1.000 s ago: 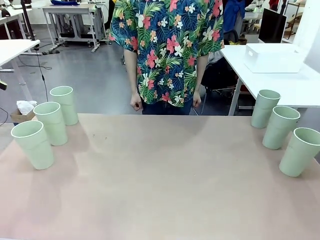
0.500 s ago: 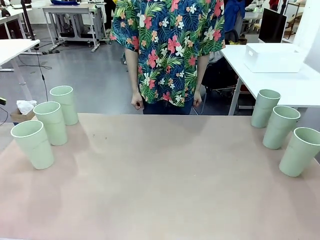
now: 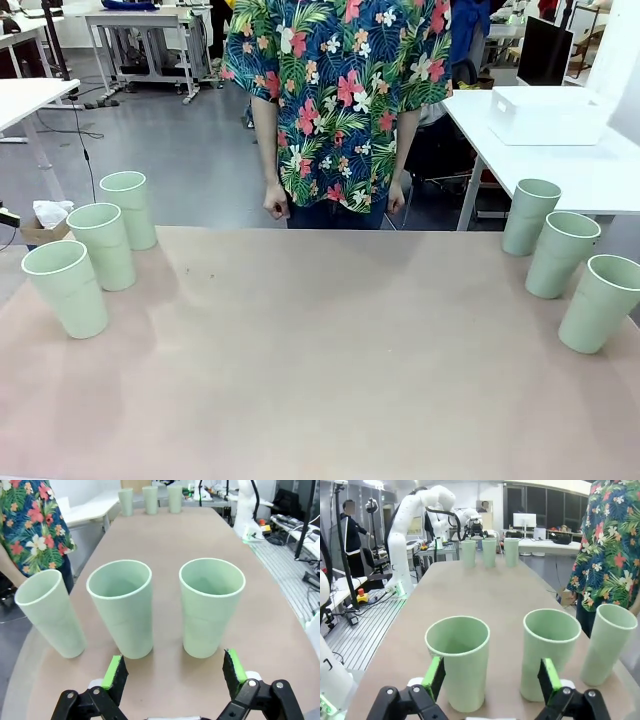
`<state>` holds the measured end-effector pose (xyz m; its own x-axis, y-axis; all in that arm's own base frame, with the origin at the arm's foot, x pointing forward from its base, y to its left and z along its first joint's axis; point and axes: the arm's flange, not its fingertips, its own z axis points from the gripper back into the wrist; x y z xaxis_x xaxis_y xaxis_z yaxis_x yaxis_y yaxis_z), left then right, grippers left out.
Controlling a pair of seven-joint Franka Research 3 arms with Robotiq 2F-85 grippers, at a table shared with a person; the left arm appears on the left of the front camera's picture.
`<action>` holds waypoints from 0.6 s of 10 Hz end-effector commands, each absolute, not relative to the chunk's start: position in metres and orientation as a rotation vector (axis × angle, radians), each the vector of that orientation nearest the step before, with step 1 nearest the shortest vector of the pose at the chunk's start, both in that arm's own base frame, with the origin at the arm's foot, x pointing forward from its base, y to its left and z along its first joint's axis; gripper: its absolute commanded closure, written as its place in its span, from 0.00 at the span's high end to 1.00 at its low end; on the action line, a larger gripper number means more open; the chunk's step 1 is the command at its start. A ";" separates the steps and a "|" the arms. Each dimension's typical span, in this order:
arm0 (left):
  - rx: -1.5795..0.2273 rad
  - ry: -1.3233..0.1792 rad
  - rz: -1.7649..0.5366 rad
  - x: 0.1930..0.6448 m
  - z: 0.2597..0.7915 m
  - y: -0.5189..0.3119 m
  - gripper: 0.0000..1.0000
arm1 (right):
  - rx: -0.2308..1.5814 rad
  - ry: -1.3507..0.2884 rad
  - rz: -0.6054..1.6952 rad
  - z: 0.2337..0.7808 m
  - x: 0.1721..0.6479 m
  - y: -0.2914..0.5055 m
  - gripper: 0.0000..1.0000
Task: Stack the cups and store them in the basket.
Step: Pick up two Reusable plastic cups , one in each hand.
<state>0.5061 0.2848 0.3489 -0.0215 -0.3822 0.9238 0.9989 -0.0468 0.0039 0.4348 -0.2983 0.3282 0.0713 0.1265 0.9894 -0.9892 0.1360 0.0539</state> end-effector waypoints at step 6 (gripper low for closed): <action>-1.001 -0.891 -1.395 0.510 0.318 0.275 1.00 | 1.044 -1.146 1.120 0.307 0.429 -0.288 1.00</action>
<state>0.5111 0.2746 0.3113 0.0168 -0.3506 0.9364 0.9964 -0.0719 -0.0448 0.4287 -0.2883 0.3012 0.0673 0.1231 0.9901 -0.9871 0.1526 0.0481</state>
